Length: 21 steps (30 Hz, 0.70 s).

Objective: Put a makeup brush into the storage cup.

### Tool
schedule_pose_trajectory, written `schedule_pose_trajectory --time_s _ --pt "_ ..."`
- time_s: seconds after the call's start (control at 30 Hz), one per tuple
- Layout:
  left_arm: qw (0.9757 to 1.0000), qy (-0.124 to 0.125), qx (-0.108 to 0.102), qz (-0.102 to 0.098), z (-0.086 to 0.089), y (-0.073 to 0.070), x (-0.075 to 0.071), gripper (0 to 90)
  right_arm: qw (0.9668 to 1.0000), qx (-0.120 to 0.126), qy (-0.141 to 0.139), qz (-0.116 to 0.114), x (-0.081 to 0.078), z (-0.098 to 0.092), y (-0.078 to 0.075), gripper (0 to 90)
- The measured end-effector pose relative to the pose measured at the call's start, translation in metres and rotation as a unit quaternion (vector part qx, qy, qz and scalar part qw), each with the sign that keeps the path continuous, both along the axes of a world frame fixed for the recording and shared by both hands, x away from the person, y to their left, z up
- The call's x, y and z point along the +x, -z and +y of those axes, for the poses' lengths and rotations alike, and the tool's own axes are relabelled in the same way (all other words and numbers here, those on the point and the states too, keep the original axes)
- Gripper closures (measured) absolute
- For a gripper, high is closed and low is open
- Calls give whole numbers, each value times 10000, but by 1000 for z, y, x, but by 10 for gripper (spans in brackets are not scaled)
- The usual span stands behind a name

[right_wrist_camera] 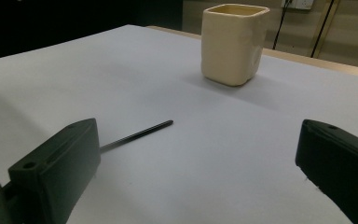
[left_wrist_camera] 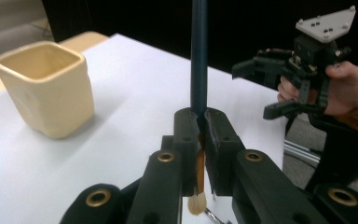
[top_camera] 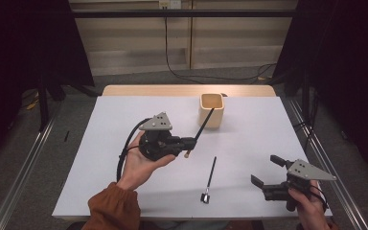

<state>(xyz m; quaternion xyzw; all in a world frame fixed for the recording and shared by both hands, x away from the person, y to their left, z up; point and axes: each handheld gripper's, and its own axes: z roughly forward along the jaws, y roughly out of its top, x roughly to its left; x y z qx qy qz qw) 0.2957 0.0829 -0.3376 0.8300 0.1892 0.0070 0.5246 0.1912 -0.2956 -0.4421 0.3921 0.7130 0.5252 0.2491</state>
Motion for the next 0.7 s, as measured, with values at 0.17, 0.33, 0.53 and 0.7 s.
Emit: schedule_pose_trajectory --time_s 0.17,0.33,0.53,0.7 --pt "9990 47 428 151 -1 4 1 843 10000 1 3 6 0 0 0 0" --pt "9950 152 944 272 -5 4 3 842 10000 -13 -1 0 0 0 0 0" --pt "9887 255 1414 419 -8 3 5 842 10000 -11 7 1 0 0 0 0" --pt "9835 385 1684 530 -10 3 6 842 10000 -18 2 1 0 0 0 0"
